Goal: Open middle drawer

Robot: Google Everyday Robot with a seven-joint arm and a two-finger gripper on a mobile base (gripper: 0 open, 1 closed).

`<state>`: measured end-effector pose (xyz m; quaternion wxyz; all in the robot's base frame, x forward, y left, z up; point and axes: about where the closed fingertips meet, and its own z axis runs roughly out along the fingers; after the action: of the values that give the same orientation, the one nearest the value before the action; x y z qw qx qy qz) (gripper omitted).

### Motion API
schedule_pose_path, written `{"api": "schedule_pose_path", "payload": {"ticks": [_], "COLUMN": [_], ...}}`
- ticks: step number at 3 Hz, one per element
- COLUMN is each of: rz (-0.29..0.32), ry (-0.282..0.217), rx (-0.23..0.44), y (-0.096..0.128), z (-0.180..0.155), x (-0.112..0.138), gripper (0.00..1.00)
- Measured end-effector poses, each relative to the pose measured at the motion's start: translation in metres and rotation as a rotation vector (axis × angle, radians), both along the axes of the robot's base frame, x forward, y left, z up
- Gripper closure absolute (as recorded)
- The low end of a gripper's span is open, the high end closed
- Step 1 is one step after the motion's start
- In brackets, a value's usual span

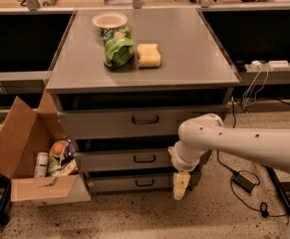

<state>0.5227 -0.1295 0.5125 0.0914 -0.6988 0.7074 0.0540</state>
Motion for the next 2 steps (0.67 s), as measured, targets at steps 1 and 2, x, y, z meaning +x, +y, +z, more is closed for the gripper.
{"api": "schedule_pose_path", "payload": {"ticks": [1,2], "rz": [0.002,0.008], "ry": [-0.035,-0.071], "rx": [0.018,0.04], "y": [-0.01,-0.015], "z": [-0.022,-0.047], "x": [0.015,0.033], "gripper": [0.0,0.0]}}
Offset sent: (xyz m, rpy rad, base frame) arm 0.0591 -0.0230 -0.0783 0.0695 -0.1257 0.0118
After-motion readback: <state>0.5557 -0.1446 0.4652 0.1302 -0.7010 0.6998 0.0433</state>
